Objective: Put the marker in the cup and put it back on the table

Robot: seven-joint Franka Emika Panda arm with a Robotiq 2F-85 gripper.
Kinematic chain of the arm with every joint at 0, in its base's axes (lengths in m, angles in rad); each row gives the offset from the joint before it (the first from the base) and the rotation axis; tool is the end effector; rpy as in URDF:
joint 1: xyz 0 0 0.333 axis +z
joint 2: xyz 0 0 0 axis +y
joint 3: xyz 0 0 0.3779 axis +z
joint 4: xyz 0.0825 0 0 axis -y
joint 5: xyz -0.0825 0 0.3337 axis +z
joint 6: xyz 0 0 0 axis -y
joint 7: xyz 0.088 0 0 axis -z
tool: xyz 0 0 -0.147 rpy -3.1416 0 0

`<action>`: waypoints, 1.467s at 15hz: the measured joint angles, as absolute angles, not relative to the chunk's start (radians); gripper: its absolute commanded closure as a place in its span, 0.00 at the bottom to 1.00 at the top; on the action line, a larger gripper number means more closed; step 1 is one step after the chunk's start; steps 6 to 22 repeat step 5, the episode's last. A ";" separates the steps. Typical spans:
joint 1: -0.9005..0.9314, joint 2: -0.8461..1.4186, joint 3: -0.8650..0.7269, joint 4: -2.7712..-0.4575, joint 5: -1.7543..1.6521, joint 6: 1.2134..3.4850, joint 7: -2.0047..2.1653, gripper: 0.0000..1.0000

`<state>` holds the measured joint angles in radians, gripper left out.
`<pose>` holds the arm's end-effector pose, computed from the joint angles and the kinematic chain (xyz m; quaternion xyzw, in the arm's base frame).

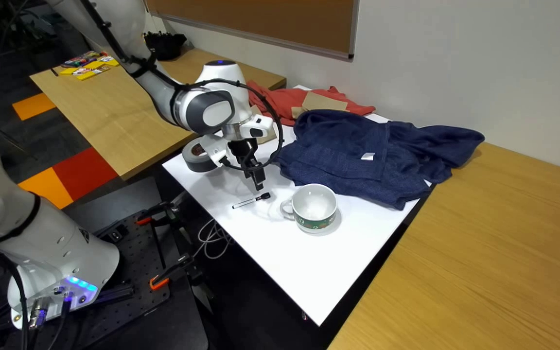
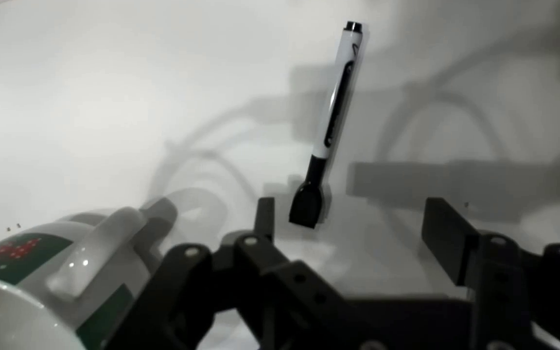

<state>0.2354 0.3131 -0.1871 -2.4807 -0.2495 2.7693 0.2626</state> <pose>0.4694 0.0283 0.2343 0.9972 0.0139 -0.0012 0.0737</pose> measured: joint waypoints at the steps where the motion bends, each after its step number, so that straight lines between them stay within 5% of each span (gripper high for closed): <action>1: 0.235 0.313 -0.187 -2.479 -0.252 2.769 0.263 0.07; 3: 0.235 0.313 -0.187 -2.477 -0.256 2.769 0.264 0.00; 22: 0.235 0.313 -0.187 -2.477 -0.257 2.769 0.264 0.00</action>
